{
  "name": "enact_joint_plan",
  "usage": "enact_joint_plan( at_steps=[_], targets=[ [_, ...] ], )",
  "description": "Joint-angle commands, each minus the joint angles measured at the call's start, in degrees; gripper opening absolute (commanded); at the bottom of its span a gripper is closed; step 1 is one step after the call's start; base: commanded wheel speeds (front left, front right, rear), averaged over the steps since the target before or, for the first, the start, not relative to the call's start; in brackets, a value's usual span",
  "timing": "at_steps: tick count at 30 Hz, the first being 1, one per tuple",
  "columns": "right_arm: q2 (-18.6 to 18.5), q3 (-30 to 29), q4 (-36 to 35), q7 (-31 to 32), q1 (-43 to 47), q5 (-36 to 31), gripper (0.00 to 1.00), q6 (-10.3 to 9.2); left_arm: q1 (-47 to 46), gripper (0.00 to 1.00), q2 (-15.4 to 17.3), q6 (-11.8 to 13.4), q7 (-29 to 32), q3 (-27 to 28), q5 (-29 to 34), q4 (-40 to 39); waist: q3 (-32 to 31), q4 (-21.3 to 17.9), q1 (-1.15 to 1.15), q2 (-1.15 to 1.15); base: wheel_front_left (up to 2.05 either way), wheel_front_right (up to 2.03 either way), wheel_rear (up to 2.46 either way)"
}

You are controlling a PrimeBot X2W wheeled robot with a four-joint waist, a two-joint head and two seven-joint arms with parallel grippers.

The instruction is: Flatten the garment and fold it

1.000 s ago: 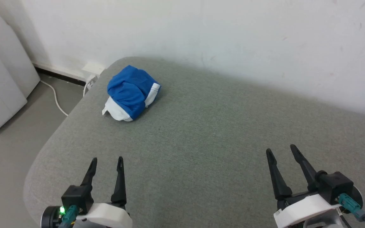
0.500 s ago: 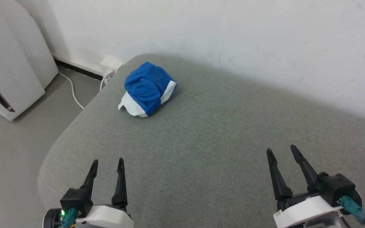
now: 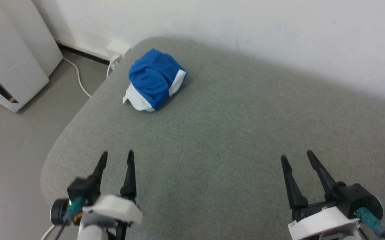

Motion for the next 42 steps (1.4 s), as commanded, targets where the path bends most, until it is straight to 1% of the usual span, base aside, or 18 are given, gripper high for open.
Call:
enact_joint_plan(
  at_steps=[1, 6, 10, 15, 19, 21, 23, 26, 29, 32, 35, 38, 39, 40, 42],
  targets=[
    [0.2, 0.0, -0.2, -0.6, -0.8, -0.5, 1.0, -0.04, -2.0, 1.0, -0.1, -0.5, -0.4, 0.2, -0.2, 0.8, 3.3, -1.2, 0.0, 0.0, 0.0, 0.0, 0.0],
    [0.2, 0.3, -1.7, -0.6, -2.3, -3.7, 1.0, -0.04, -10.9, 1.0, 1.5, -1.9, -0.2, 1.2, -0.8, 8.4, 8.5, -3.6, 0.0, 0.0, 0.0, 0.0, 0.0],
    [0.2, 0.6, -3.8, -0.6, -3.7, -5.9, 1.0, -0.04, -20.5, 1.0, 4.5, -3.5, 1.7, 2.1, -2.4, 14.8, 12.8, -5.7, 0.0, 0.0, 0.0, 0.0, 0.0],
    [-0.2, 1.1, -7.0, -0.6, -5.7, -7.5, 1.0, -0.04, -32.3, 1.0, 9.4, -5.1, 7.4, 1.5, -4.5, 21.2, 18.4, -8.7, 0.0, 0.0, 0.0, 0.0, 0.0],
    [-0.3, 1.1, -8.9, -0.6, -7.3, -7.9, 1.0, -0.04, -40.8, 1.0, 13.6, -5.7, 15.4, -0.6, -6.8, 27.1, 22.2, -10.9, 0.0, 0.0, 0.0, 0.0, 0.0],
    [-0.3, 1.2, -9.3, -0.6, -8.1, -8.0, 1.0, -0.04, -44.0, 1.0, 15.3, -5.8, 19.9, -3.5, -9.0, 29.0, 23.9, -12.2, 0.0, 0.0, 0.0, 0.0, 0.0],
    [-0.2, 1.0, -9.6, -0.6, -8.6, -7.9, 1.0, -0.04, -46.8, 1.0, 17.1, -5.8, 24.7, -6.3, -12.9, 30.1, 25.4, -13.2, 0.0, 0.0, 0.0, 0.0, 0.0],
    [-0.2, 0.6, -10.7, -0.6, -9.4, -7.7, 1.0, -0.04, -50.2, 1.0, 20.7, -5.8, 31.2, -10.1, -19.2, 30.5, 27.4, -14.7, 0.0, 0.0, 0.0, 0.0, 0.0],
    [-0.1, 0.4, -10.9, -0.6, -9.9, -7.5, 1.0, -0.04, -52.0, 1.0, 23.3, -5.8, 39.0, -11.7, -25.7, 32.0, 28.6, -16.1, 0.0, 0.0, 0.0, 0.0, 0.0],
    [0.0, 0.4, -10.8, -0.6, -10.6, -7.2, 1.0, -0.04, -52.6, 1.0, 25.7, -5.8, 46.2, -13.3, -29.9, 33.7, 29.2, -17.5, 0.0, 0.0, 0.0, 0.0, 0.0],
    [0.0, 0.4, -10.5, -0.6, -10.9, -6.9, 1.0, -0.04, -52.1, 1.0, 27.3, -5.8, 49.5, -14.5, -32.4, 34.6, 29.4, -18.4, 0.0, 0.0, 0.0, 0.0, 0.0],
    [0.1, 0.4, -10.0, -0.6, -10.9, -6.7, 1.0, -0.04, -51.3, 1.0, 28.0, -5.8, 52.6, -15.4, -35.0, 35.8, 28.8, -18.9, 0.0, 0.0, 0.0, 0.0, 0.0],
    [0.1, 0.5, -9.7, -0.6, -10.8, -6.6, 1.0, -0.04, -51.0, 0.17, 28.1, -5.8, 53.3, -15.8, -35.9, 35.9, 28.5, -19.0, 0.0, 0.0, 0.0, 0.0, 0.0],
    [0.1, 0.5, -9.5, -0.6, -10.8, -6.5, 1.0, -0.04, -50.7, 0.0, 28.4, -5.8, 53.4, -15.9, -36.6, 35.8, 28.0, -19.0, 0.0, 0.0, 0.0, 0.0, 0.0],
    [0.1, 0.5, -9.1, -0.6, -10.7, -6.3, 1.0, -0.04, -50.2, 0.0, 29.0, -5.8, 52.2, -16.3, -37.4, 35.5, 26.9, -18.9, 0.0, 0.0, 0.0, 0.0, 0.0]
  ],
)
